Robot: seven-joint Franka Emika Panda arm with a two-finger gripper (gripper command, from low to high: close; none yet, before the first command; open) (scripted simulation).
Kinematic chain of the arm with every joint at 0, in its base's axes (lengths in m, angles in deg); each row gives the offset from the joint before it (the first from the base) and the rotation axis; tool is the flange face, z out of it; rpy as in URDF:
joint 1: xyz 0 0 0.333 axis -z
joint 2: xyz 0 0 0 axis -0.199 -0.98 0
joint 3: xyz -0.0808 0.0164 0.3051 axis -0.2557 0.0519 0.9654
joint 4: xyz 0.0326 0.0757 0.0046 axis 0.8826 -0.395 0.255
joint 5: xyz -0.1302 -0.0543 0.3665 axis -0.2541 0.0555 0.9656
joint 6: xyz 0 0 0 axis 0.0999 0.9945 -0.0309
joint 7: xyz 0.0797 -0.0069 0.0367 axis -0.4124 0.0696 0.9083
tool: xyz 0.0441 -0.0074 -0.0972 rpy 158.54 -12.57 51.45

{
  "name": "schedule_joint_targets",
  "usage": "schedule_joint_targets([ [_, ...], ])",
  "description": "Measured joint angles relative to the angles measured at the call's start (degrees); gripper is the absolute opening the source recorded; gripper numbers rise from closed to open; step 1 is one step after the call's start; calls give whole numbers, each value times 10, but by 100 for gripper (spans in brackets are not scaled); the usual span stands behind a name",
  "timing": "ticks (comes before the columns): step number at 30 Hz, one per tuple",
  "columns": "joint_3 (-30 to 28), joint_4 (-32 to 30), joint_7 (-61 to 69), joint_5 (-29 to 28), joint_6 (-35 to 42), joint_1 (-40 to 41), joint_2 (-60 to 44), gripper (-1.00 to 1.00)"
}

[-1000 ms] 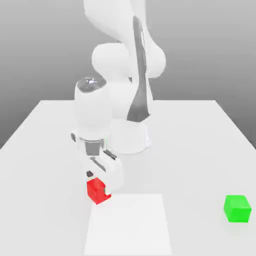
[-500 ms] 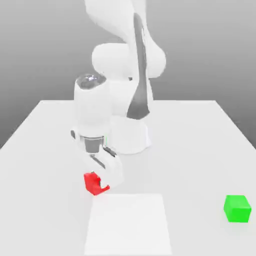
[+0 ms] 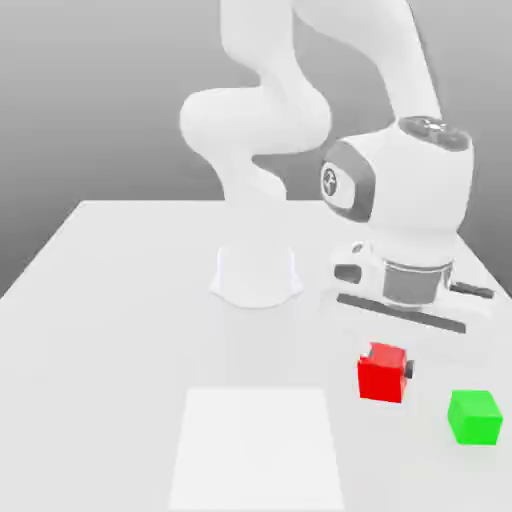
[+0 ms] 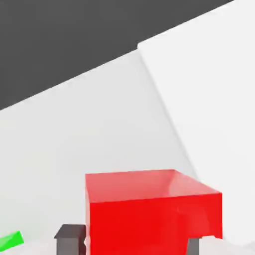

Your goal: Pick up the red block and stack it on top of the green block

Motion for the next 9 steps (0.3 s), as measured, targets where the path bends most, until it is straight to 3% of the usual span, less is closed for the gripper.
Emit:
schedule_joint_targets([
  [2,15,28,-20,-5,7,-29,-21,-100],
  [6,-12,42,-69,-64,-50,-56,-96,-100],
  [7,-23,44,-78,-77,-64,-64,-113,100],
  [9,-23,44,-78,-77,-64,-64,-113,100],
])
